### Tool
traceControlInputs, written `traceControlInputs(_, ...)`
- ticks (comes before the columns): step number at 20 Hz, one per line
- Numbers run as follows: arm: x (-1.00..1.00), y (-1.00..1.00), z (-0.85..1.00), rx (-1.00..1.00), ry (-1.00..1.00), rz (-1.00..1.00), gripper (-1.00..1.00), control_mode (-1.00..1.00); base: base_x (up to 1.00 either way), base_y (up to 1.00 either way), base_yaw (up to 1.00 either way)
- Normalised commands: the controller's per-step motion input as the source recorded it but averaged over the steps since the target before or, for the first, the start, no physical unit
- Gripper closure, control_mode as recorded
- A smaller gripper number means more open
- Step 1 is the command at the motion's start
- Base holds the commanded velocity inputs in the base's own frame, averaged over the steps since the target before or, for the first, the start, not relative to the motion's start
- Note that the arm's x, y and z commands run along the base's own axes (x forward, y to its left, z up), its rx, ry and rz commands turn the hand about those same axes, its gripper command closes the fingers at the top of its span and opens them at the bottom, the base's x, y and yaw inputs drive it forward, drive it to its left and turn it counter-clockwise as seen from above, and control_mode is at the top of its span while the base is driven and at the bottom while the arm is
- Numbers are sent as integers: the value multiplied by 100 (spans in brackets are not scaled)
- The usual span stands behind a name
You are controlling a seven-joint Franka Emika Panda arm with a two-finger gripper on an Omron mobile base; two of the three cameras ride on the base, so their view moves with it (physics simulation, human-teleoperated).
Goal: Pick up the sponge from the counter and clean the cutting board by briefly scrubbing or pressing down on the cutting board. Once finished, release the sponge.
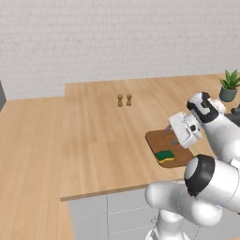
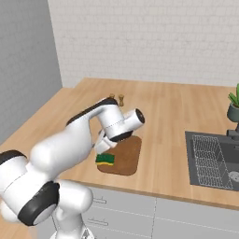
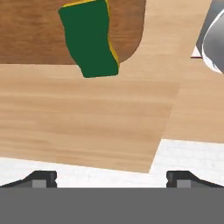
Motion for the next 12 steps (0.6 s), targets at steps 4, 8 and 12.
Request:
traceControlInputs(4,-51,18,100,4,-33,3,-100,-100,0,0,0)
traceControlInputs(8,-51,26,100,4,-40,10,-100,-100,0,0,0)
traceControlInputs(12,-43,10,100,0,-28,16,-100,-100,0,0,0)
